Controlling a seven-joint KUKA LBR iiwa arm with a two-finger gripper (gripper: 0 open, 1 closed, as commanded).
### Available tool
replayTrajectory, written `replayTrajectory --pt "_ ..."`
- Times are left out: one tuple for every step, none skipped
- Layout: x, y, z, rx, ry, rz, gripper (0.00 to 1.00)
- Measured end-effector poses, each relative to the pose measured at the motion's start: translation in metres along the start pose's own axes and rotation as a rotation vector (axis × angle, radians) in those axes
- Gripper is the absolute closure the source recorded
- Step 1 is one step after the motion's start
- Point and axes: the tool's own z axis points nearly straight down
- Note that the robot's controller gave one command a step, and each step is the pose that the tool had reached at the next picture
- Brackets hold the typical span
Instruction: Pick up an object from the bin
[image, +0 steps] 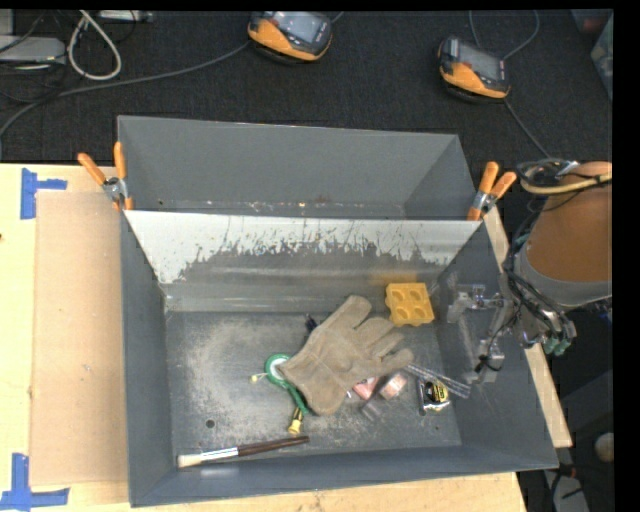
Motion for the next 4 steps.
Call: replayTrajectory --pt "-0.002 0.001 -0.004 0.002 -0.007 -0.005 0.00" --pt "0.010 0.013 0.031 -0.001 -0.001 0.364 0.00" --pt "-0.026 0.060 0.053 0.002 -0.010 -0.064 0.00" --pt "0.057 0.028 0.039 0.000 -0.002 0.298 0.00"
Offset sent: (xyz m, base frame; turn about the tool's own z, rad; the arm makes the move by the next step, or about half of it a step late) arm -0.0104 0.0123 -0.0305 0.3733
